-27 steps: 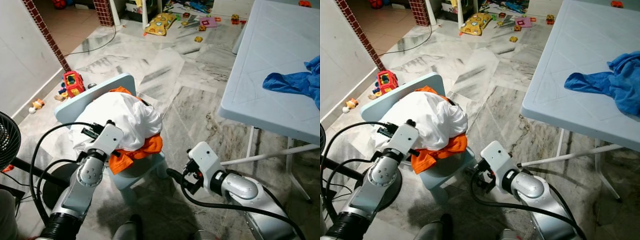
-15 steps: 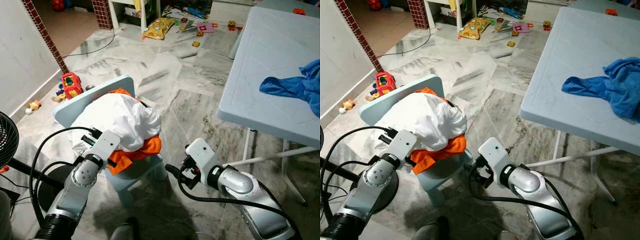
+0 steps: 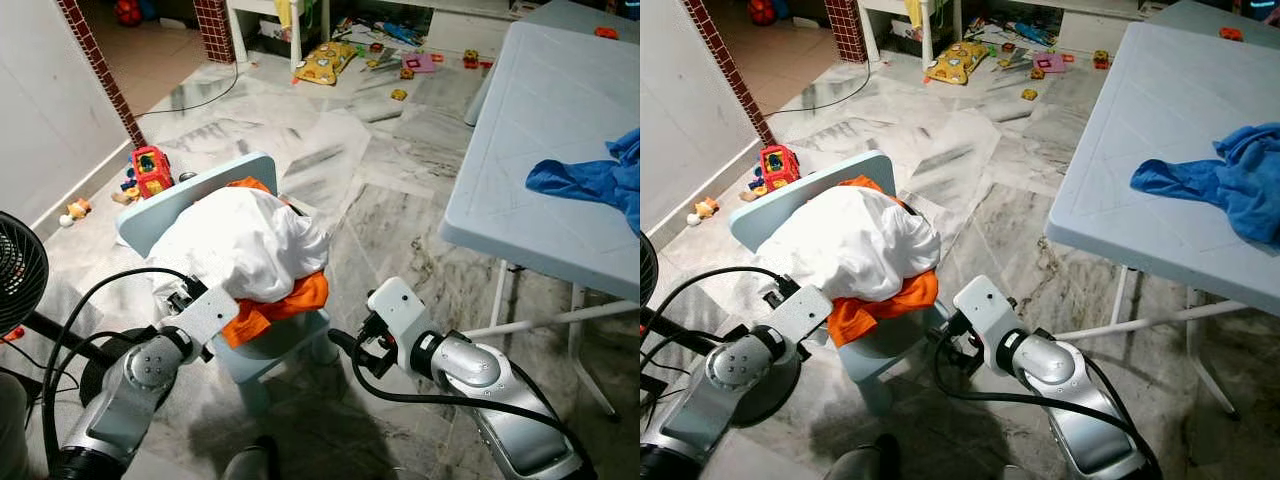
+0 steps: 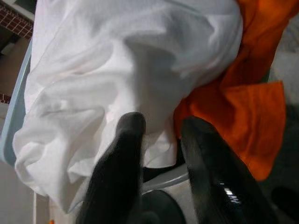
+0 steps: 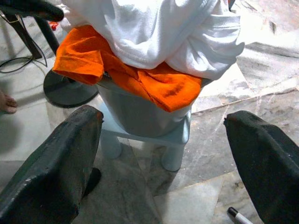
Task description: Hang hanger
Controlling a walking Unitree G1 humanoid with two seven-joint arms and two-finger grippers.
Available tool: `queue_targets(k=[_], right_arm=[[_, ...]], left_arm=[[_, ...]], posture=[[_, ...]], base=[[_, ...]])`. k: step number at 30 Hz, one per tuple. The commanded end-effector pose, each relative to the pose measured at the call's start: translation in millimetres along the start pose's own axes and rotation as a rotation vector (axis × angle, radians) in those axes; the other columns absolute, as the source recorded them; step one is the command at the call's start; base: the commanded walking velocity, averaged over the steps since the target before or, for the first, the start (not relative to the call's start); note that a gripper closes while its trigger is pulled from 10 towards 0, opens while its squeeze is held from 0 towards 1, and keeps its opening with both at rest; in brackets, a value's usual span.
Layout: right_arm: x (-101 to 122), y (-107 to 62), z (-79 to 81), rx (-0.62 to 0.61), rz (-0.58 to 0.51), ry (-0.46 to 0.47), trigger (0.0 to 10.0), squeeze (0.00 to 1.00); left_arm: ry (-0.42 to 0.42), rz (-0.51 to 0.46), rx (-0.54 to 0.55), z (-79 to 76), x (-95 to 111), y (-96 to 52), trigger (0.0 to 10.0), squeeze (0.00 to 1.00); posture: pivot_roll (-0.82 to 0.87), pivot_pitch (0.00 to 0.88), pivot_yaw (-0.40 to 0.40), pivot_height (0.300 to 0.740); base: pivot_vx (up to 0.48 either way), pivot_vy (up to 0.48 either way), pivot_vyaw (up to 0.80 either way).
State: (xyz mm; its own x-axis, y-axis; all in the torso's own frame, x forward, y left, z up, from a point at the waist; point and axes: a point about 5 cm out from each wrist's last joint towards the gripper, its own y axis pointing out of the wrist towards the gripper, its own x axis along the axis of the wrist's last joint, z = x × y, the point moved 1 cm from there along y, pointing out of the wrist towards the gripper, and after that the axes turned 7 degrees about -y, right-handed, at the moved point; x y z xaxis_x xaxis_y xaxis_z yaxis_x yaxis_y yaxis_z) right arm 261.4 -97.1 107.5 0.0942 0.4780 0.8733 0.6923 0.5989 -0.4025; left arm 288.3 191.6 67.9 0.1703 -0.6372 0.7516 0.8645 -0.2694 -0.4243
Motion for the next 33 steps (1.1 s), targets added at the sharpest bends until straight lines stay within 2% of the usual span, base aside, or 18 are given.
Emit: queue_targets(k=[1,13,18,26,33], right_arm=[[-1,1.3,2.5,0.010,0.004,-0.003,10.0,0.00],[-1,0.6,1.6,0.001,0.007,-0.006,10.0,0.00],[-1,0.6,4.2,0.004,0.008,-0.005,10.0,0.00],[0,1.8,3.2,0.004,0.006,-0.007,10.0,0.00],[0,1.2,5.7,0.008,0.005,-0.003,10.0,0.00]], left_arm=[[0.048,0.033,-0.025,-0.3,-8,1.4,10.0,1.00],[0.190,0.008,-0.042,12.2,0,16.1,10.0,1.00],[0.227,0.005,-0.058,12.2,1,20.3,10.0,1.00],[0.299,0.012,-0.158,8.4,7,30.9,10.0,1.00],[0.306,-0.007,-0.168,4.0,16,41.9,10.0,1.00]], posture=[[-0.13,0.133,0.024,0.740],[-0.14,0.141,0.035,0.740],[-0.14,0.143,0.037,0.740],[-0.14,0.144,0.040,0.740],[-0.15,0.151,0.040,0.740]], base=[[0.000,0.000,0.00],[0.000,0.000,0.00],[0.000,0.000,0.00],[0.000,0.000,0.00],[0.000,0.000,0.00]])
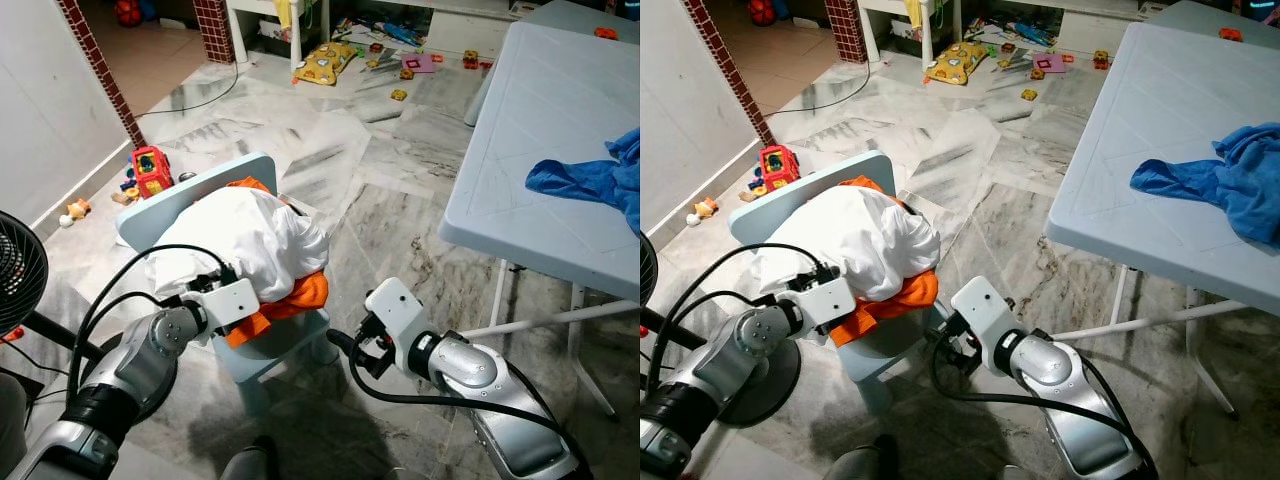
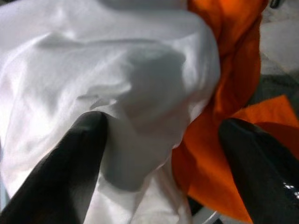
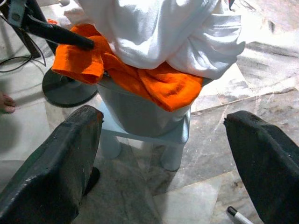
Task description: Hang hanger
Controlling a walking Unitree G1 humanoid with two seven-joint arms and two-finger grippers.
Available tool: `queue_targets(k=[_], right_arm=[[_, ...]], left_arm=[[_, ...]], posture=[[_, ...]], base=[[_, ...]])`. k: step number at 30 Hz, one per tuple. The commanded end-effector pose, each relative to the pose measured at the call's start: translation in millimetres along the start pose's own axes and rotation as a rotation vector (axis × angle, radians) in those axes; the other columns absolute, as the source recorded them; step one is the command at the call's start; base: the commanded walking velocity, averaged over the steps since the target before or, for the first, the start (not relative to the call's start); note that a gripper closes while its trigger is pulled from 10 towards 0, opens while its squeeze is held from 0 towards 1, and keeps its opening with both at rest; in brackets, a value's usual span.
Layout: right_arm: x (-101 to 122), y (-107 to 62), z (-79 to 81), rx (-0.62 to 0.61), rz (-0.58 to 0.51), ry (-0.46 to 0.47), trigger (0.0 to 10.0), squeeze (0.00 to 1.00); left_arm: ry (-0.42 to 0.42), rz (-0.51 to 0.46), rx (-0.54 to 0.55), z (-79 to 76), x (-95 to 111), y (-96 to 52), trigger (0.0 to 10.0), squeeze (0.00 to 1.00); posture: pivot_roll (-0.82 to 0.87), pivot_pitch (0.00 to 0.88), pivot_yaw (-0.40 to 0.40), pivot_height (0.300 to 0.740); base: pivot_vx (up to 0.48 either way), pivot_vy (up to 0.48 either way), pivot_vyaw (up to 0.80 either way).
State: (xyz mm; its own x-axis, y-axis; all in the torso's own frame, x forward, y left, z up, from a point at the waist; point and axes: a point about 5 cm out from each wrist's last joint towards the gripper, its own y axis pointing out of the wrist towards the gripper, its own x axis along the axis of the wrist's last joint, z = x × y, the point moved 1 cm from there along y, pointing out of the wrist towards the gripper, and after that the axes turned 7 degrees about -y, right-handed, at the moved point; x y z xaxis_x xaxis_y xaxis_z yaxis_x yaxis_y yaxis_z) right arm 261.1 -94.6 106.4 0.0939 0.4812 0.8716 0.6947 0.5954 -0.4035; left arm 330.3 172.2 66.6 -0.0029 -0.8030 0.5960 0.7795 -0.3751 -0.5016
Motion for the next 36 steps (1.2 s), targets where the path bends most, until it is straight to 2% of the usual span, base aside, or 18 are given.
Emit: queue_targets(k=[1,4,5,6,7,8,10,14,17,20,23,29,36], right_arm=[[0,-1.0,4.1,0.012,0.004,0.000,10.0,0.00],[-2,-2.0,3.4,0.010,0.009,0.000,10.0,0.00],[-2,-2.1,3.0,0.008,0.010,0.000,10.0,0.00],[-2,-2.3,2.6,0.003,0.011,0.002,10.0,0.00],[-2,-2.3,2.6,0.003,0.011,0.002,10.0,0.00],[-2,-2.4,2.7,0.002,0.011,0.003,10.0,0.00],[-2,-2.5,2.9,0.001,0.011,0.003,10.0,0.00],[-3,-3.0,4.1,0.000,0.013,0.007,10.0,0.00],[-3,-1.6,4.1,0.000,0.012,0.009,10.0,0.00],[-2,0.8,4.5,0.005,0.008,0.008,10.0,0.00],[0,2.3,3.9,0.007,0.003,0.005,10.0,0.00],[-1,1.0,1.4,-0.001,0.006,0.003,10.0,0.00],[-4,-0.6,4.5,0.002,0.014,0.007,10.0,0.00]], left_arm=[[0.030,0.009,-0.030,-3.4,-1,1.9,10.0,1.00],[0.048,-0.011,-0.054,-4.4,7,5.6,10.0,0.99],[0.054,-0.014,-0.061,-4.3,8,6.7,10.0,0.87],[0.063,-0.018,-0.068,-2.9,11,7.8,10.0,0.61],[0.063,-0.018,-0.068,-2.9,11,7.8,10.0,0.61],[0.076,-0.017,-0.059,-0.2,12,8.0,10.0,0.00],[0.084,-0.015,-0.053,1.0,12,8.0,10.0,0.00],[0.094,-0.003,0.051,20.2,13,2.8,10.0,0.00],[0.071,-0.035,0.087,25.8,16,-0.2,10.0,0.00],[0.067,-0.082,0.041,19.3,22,0.1,10.0,0.00],[0.074,-0.065,-0.049,7.4,19,1.3,10.0,0.00],[0.074,0.001,-0.144,-4.0,6,2.3,10.0,0.00],[0.076,0.039,-0.201,-10.8,-1,4.4,10.0,0.00]], posture=[[-0.16,0.152,0.041,0.740],[-0.16,0.155,0.044,0.740],[-0.16,0.156,0.046,0.740],[-0.16,0.157,0.049,0.740],[-0.16,0.157,0.049,0.740],[-0.16,0.159,0.051,0.740],[-0.16,0.159,0.051,0.740],[-0.15,0.159,0.053,0.740],[-0.14,0.158,0.050,0.740],[-0.14,0.154,0.047,0.740],[-0.14,0.150,0.045,0.740],[-0.15,0.149,0.048,0.740],[-0.16,0.150,0.050,0.740]], base=[[0.000,0.000,0.00],[0.000,0.000,0.00],[0.000,0.000,0.00],[0.000,0.000,0.00],[0.000,0.000,0.00],[0.000,0.000,0.00],[0.000,0.000,0.00],[0.000,0.000,0.00],[0.000,0.000,0.00],[0.000,0.000,0.00],[0.000,0.000,0.00],[0.000,0.000,0.00],[0.000,0.000,0.00]])
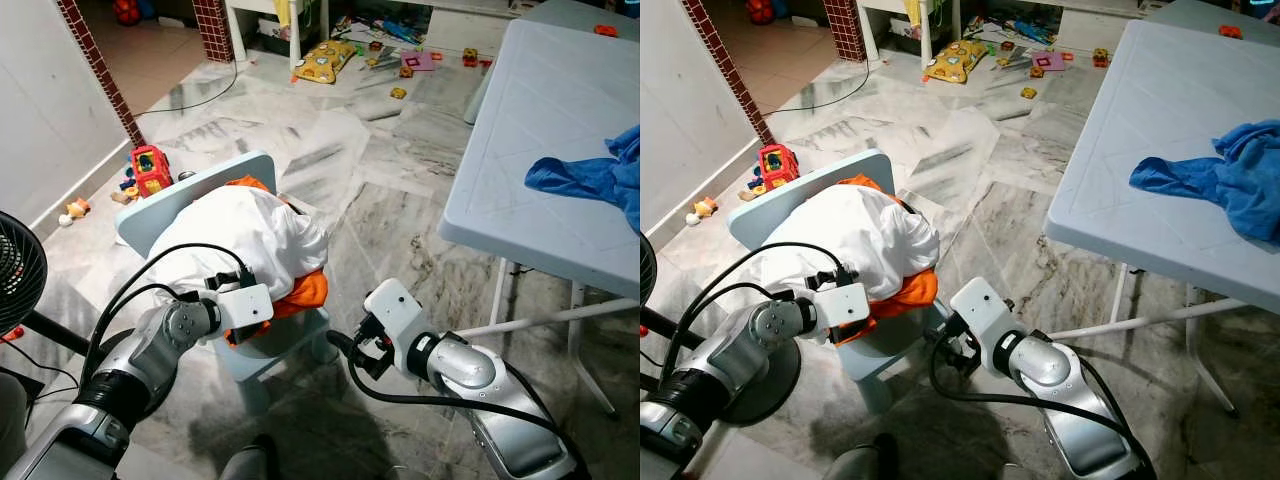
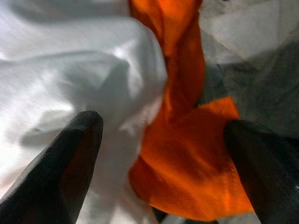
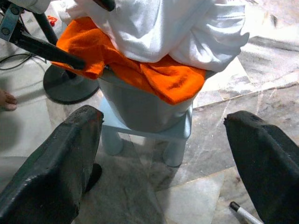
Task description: Hang hanger
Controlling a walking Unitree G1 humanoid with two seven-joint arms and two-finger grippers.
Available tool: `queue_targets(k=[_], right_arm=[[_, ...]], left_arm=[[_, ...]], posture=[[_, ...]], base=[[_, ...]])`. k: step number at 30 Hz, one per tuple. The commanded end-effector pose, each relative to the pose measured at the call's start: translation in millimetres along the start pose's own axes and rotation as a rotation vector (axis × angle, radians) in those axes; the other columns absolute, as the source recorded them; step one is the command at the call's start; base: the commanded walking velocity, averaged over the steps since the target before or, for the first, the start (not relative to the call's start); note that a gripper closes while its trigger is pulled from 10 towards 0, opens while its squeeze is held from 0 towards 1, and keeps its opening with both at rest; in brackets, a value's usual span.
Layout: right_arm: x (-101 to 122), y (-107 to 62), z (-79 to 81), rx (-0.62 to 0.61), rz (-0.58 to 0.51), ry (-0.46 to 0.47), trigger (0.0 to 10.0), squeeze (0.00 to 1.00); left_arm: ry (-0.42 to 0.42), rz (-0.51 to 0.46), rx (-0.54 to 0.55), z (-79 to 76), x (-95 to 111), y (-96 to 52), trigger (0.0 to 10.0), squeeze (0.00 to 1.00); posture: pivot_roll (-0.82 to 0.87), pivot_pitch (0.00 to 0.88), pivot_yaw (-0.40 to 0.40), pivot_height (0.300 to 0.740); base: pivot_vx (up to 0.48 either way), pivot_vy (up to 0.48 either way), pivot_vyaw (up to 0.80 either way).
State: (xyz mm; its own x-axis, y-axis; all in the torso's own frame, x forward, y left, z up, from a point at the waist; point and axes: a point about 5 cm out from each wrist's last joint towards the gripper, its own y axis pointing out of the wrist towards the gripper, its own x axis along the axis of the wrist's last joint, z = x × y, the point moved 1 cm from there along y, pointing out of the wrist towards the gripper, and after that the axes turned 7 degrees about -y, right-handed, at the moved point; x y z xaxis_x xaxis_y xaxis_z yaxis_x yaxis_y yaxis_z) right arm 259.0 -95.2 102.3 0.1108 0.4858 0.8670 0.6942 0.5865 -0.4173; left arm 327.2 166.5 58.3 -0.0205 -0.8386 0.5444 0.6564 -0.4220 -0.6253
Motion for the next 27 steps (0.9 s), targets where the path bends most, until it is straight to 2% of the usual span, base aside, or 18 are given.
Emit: queue_targets(k=[1,7,11,15,19,27], right_arm=[[0,-0.5,2.3,0.004,-0.003,-0.001,10.0,0.00],[-3,-4.1,1.5,-0.003,0.011,0.003,10.0,0.00],[-4,-6.4,2.5,-0.007,0.018,0.007,10.0,0.00],[-5,-6.8,2.7,-0.010,0.022,0.010,10.0,0.00],[-5,-6.6,2.4,-0.015,0.027,0.011,10.0,0.00],[-6,-6.8,2.1,-0.019,0.034,0.013,10.0,0.00]], left_arm=[[0.018,0.009,-0.023,-1.0,-1,0.7,10.0,0.00],[0.044,0.012,-0.016,2.4,0,4.8,10.0,0.00],[0.055,-0.019,0.072,18.7,10,5.1,10.0,0.00],[0.061,-0.030,0.092,27.9,15,3.8,10.0,0.00],[0.067,-0.034,0.080,29.6,17,3.2,10.0,0.00],[0.077,0.025,0.018,23.8,5,1.2,10.0,0.00]], posture=[[-0.16,0.150,0.050,0.740],[-0.17,0.164,0.052,0.740],[-0.17,0.176,0.056,0.740],[-0.17,0.184,0.059,0.740],[-0.17,0.188,0.059,0.740],[-0.16,0.191,0.057,0.740]], base=[[0.000,0.000,0.00],[0.000,0.000,0.00],[0.000,0.000,0.00],[0.000,0.000,0.00],[0.000,0.000,0.00],[0.000,0.000,0.00]])
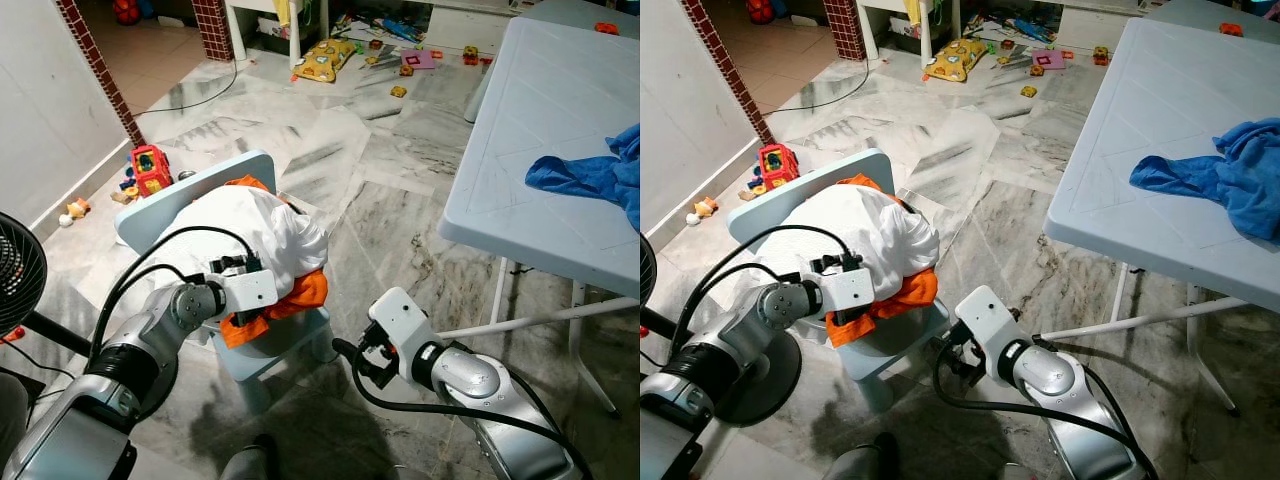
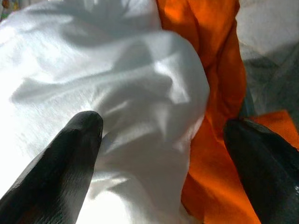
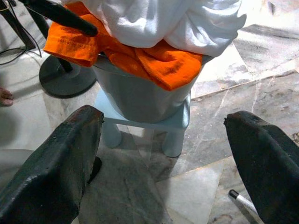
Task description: Hang hanger
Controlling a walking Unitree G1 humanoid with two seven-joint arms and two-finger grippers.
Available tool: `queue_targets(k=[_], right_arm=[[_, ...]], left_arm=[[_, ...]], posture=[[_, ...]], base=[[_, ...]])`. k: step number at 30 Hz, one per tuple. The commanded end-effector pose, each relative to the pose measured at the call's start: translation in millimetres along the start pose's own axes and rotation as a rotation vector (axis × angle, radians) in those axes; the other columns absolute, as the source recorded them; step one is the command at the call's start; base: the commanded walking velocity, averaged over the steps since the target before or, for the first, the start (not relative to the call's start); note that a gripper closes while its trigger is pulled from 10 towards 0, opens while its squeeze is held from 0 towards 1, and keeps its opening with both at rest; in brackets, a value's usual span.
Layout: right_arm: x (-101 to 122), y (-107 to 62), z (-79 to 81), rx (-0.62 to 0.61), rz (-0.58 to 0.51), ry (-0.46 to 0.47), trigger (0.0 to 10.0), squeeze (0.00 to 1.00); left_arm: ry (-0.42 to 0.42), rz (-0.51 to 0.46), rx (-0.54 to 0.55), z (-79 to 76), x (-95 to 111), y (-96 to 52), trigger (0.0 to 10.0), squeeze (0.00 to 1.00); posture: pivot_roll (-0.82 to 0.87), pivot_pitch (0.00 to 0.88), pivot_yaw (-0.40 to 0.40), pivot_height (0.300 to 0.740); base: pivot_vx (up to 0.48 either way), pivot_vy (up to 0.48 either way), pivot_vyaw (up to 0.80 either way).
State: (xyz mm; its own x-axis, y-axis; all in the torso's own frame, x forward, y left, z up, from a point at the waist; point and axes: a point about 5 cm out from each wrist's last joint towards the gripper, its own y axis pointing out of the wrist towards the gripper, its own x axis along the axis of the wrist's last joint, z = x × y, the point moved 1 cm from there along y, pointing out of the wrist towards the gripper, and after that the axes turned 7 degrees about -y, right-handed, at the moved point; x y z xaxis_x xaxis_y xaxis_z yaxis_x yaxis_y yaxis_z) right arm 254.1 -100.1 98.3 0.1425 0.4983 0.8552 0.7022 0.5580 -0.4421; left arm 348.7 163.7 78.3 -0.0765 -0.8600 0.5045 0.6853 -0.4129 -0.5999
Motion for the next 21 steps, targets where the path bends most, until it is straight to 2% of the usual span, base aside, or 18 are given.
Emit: queue_targets(k=[1,6,13,21], right_arm=[[0,-2.2,0.7,-0.001,0.000,0.002,10.0,0.00],[0,-3.2,2.0,-0.002,0.006,0.007,10.0,0.00],[-3,-6.5,3.7,-0.003,0.017,0.014,10.0,0.00],[-9,-16.2,13.5,-0.003,0.040,0.062,10.0,0.00]], left_arm=[[0.002,0.032,-0.025,-3.7,-8,-1.8,10.0,0.00],[-0.012,0.038,-0.064,-13.1,-10,1.6,10.0,0.00],[-0.005,0.044,-0.072,-15.3,-11,3.5,10.0,0.00],[0.013,0.023,-0.085,-16.1,-7,2.8,10.0,0.00]], posture=[[-0.16,0.191,0.057,0.740],[-0.17,0.199,0.058,0.740],[-0.18,0.214,0.061,0.740],[-0.18,0.253,0.061,0.740]], base=[[0.000,0.000,0.00],[0.000,0.000,0.00],[0.000,0.000,0.00],[0.000,0.000,0.00]])
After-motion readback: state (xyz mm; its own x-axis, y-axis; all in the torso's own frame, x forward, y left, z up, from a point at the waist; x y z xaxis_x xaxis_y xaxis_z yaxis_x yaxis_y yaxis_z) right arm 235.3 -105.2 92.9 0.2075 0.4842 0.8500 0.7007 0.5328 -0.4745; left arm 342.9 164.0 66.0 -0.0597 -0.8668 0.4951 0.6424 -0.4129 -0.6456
